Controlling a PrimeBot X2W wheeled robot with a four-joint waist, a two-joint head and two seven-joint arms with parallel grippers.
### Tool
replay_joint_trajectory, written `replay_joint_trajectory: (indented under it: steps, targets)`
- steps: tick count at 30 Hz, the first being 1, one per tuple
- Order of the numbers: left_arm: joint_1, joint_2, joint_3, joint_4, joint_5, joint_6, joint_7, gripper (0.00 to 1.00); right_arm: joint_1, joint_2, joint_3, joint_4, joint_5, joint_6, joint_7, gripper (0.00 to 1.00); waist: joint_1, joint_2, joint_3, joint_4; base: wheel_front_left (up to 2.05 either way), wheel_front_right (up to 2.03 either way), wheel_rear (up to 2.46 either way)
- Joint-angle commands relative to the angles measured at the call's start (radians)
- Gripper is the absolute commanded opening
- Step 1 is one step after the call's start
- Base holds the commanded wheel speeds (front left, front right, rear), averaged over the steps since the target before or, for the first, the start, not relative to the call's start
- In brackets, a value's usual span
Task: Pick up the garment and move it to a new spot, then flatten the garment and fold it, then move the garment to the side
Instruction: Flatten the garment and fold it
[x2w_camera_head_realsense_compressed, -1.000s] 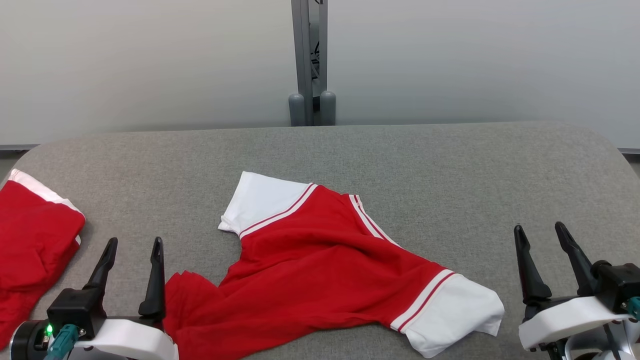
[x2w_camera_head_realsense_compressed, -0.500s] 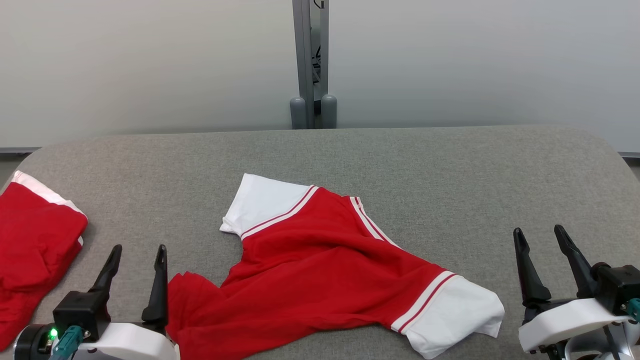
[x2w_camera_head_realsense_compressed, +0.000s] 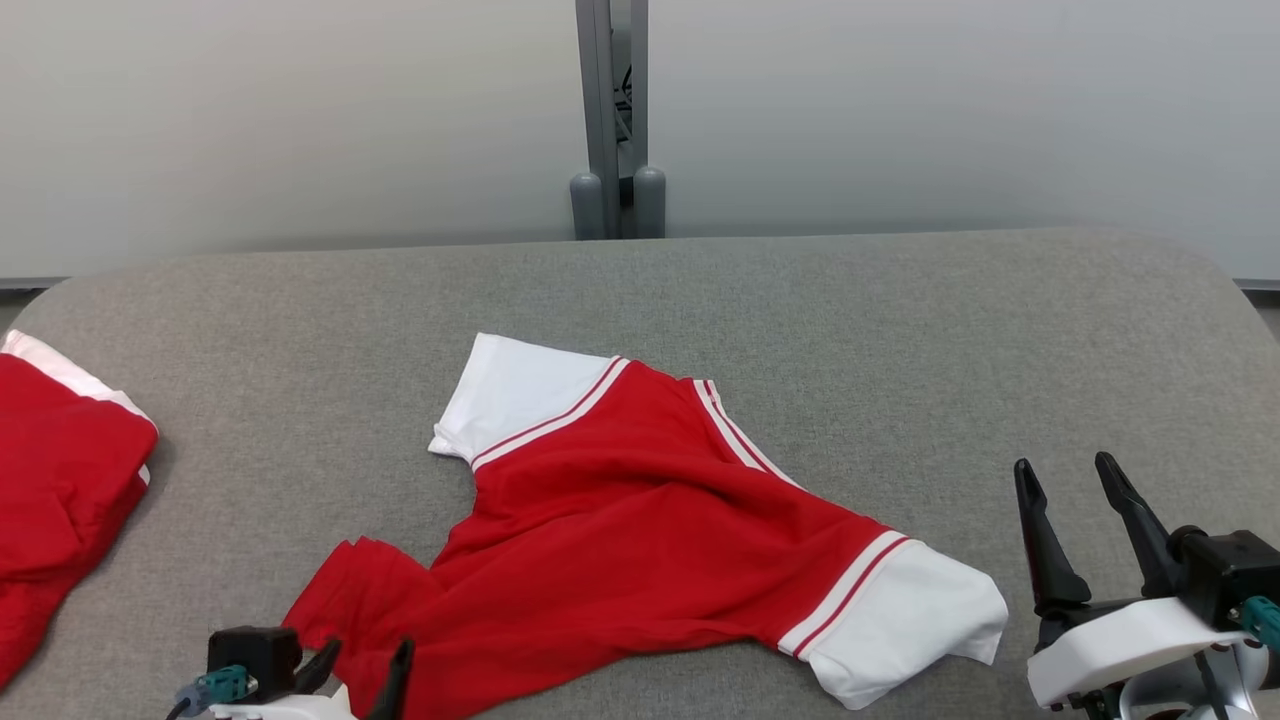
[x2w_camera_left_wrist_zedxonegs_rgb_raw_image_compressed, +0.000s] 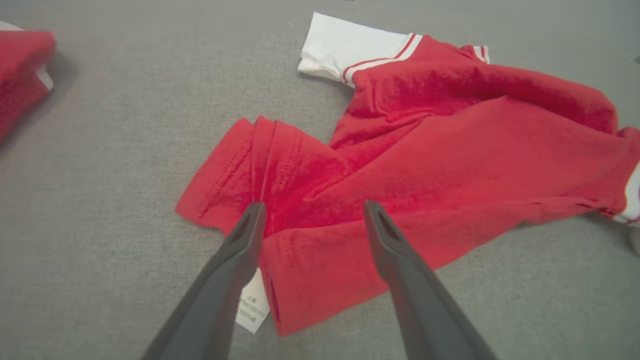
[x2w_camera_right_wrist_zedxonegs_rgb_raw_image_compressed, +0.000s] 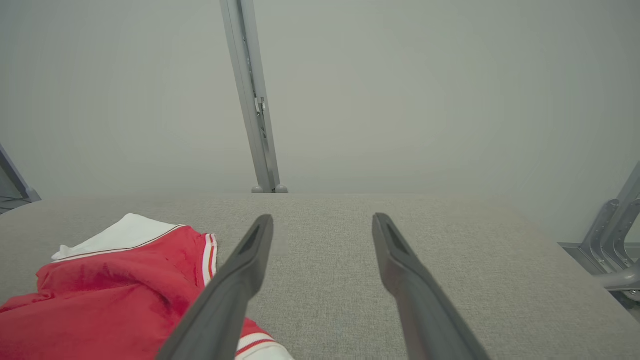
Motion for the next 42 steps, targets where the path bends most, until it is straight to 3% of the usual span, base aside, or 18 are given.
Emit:
replay_joint_trajectory:
  steps: [1, 8, 10, 13, 14, 16, 17, 18, 29, 35, 42]
  targets:
    - [0.003, 0.003, 0.004, 0.009, -0.009, -0.007, 0.001, 1.0, -0.006, -0.006, -0.004, -0.001, 0.001, 0.002, -0.004, 1.0, 0.0, -0.0001, 0.006, -0.001, 0.0, 0.0, 0.0]
    - [-0.024, -0.013, 0.008, 0.093, -0.045, -0.06, -0.001, 0.84, -0.024, -0.006, -0.002, 0.005, 0.003, 0.002, -0.01, 1.0, 0.0, -0.0001, 0.037, -0.001, 0.0, 0.0, 0.0]
    - [-0.03, -0.02, 0.006, 0.115, -0.049, -0.073, -0.004, 0.73, -0.028, -0.006, 0.0, 0.007, 0.003, 0.002, -0.012, 1.0, 0.0, -0.0001, 0.044, -0.003, 0.0, 0.0, 0.0]
    - [-0.043, -0.027, 0.005, 0.154, -0.052, -0.091, -0.014, 0.65, -0.039, -0.006, 0.001, 0.009, 0.003, 0.002, -0.015, 1.0, 0.0, -0.0001, 0.055, -0.006, 0.0, 0.0, 0.0]
    - [-0.05, -0.031, 0.005, 0.163, -0.052, -0.095, -0.018, 0.55, -0.04, -0.006, 0.0, 0.01, 0.003, 0.002, -0.017, 1.0, 0.0, -0.0001, 0.057, -0.007, 0.0, 0.0, 0.0]
    - [-0.058, -0.033, 0.003, 0.181, -0.045, -0.101, -0.024, 0.45, -0.041, -0.006, -0.001, 0.012, 0.002, 0.002, -0.018, 1.0, 0.0, -0.0001, 0.062, -0.008, 0.0, 0.0, 0.0]
    - [-0.062, -0.036, 0.003, 0.189, -0.043, -0.102, -0.031, 0.28, -0.042, -0.006, -0.001, 0.014, 0.002, 0.002, -0.018, 1.0, 0.0, -0.0001, 0.064, -0.009, 0.0, 0.0, 0.0]
    - [-0.066, -0.037, 0.003, 0.195, -0.04, -0.104, -0.036, 0.0, -0.041, -0.006, -0.002, 0.014, 0.002, 0.002, -0.018, 1.0, 0.0, -0.0001, 0.066, -0.01, 0.0, 0.0, 0.0]
    - [-0.065, -0.013, -0.009, 0.137, 0.007, -0.064, -0.056, 0.0, -0.004, -0.006, -0.028, 0.037, -0.001, 0.002, 0.019, 1.0, 0.0, -0.0001, 0.076, 0.005, 0.0, 0.0, 0.0]
    - [-0.049, 0.011, -0.011, 0.061, 0.025, -0.04, -0.051, 0.0, 0.058, -0.006, -0.005, 0.108, 0.015, 0.002, 0.064, 1.0, 0.0, -0.0001, 0.085, 0.019, 0.0, 0.0, 0.0]
    - [-0.058, 0.018, -0.018, 0.018, 0.029, -0.028, -0.036, 0.0, 0.01, -0.011, 0.047, 0.238, 0.052, 0.002, 0.071, 1.0, 0.0, -0.0001, 0.098, 0.027, 0.0, 0.0, 0.0]
